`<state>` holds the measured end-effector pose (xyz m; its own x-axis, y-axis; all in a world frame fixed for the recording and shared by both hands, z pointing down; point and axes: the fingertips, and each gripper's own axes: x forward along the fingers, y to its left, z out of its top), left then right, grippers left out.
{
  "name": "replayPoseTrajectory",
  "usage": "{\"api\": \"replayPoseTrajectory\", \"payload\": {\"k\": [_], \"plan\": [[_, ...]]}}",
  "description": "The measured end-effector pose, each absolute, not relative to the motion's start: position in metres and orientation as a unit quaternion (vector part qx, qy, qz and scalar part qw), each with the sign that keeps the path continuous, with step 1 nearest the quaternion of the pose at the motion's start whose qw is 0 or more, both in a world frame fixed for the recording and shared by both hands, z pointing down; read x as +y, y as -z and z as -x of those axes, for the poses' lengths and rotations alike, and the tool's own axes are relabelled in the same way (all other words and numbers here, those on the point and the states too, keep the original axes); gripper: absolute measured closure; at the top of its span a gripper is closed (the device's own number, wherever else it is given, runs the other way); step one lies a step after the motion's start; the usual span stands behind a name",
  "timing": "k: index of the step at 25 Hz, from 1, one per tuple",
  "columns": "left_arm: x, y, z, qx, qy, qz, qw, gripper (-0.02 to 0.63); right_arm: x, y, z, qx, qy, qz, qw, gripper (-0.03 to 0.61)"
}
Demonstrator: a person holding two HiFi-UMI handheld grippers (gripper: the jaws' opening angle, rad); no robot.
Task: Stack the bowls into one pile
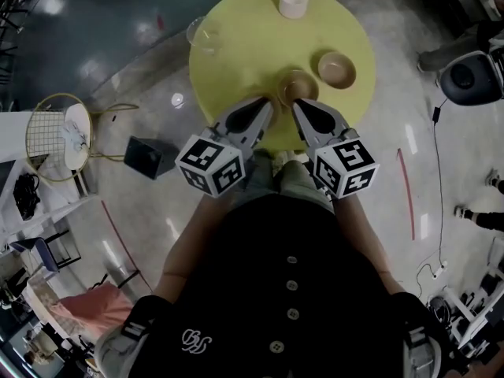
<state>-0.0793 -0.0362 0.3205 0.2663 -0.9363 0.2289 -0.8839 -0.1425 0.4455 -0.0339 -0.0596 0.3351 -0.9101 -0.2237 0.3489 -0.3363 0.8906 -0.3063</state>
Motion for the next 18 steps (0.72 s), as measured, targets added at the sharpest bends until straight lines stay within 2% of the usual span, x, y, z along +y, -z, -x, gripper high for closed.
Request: {"api": "replayPoseTrajectory", "payload": {"k": [18], "plan": [[-0.024,-0.358,0.113,-0.600,0.037,-0.734,0.316,0.586,-0.050,-0.367,0.053,-0.939,-0.233,-0.162,0.195,0.574]]}}
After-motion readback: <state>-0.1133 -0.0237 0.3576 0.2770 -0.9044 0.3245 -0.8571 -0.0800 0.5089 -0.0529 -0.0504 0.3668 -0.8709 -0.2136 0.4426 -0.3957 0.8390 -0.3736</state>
